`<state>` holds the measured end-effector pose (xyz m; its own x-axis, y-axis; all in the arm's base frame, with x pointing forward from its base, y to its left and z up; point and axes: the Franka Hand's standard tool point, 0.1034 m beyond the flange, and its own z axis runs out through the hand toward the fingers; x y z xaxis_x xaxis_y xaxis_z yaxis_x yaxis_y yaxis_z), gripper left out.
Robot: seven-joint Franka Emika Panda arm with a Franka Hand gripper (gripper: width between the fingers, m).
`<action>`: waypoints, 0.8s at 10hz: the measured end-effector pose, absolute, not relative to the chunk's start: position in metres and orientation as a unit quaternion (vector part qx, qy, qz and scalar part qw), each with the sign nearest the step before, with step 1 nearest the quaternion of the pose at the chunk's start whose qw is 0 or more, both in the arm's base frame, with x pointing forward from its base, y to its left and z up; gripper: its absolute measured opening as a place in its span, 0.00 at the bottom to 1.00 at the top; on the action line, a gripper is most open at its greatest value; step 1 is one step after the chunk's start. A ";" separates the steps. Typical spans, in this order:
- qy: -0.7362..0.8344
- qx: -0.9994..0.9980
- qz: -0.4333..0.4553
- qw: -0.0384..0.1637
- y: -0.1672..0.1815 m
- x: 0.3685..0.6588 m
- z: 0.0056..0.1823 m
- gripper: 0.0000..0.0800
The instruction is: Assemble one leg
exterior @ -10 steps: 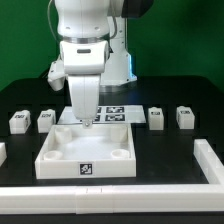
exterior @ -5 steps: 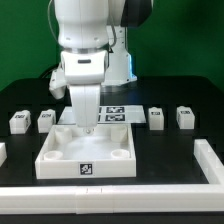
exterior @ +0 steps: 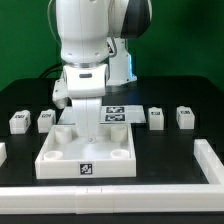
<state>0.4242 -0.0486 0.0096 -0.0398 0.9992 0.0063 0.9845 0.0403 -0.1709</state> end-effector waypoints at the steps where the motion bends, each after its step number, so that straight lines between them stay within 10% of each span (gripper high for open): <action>1: -0.718 -0.690 0.060 0.062 -0.049 0.424 0.009 0.64; 5: -0.718 -0.691 0.057 0.059 -0.049 0.426 0.010 0.10; 8: -0.718 -0.691 0.054 0.056 -0.050 0.428 0.011 0.10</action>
Offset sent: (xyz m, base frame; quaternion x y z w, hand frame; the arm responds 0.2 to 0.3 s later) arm 0.0000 0.0000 0.0000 0.0000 0.0000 0.0000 1.0000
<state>0.4275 -0.0496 0.0106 -0.0381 0.9993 0.0046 0.9872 0.0383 -0.1551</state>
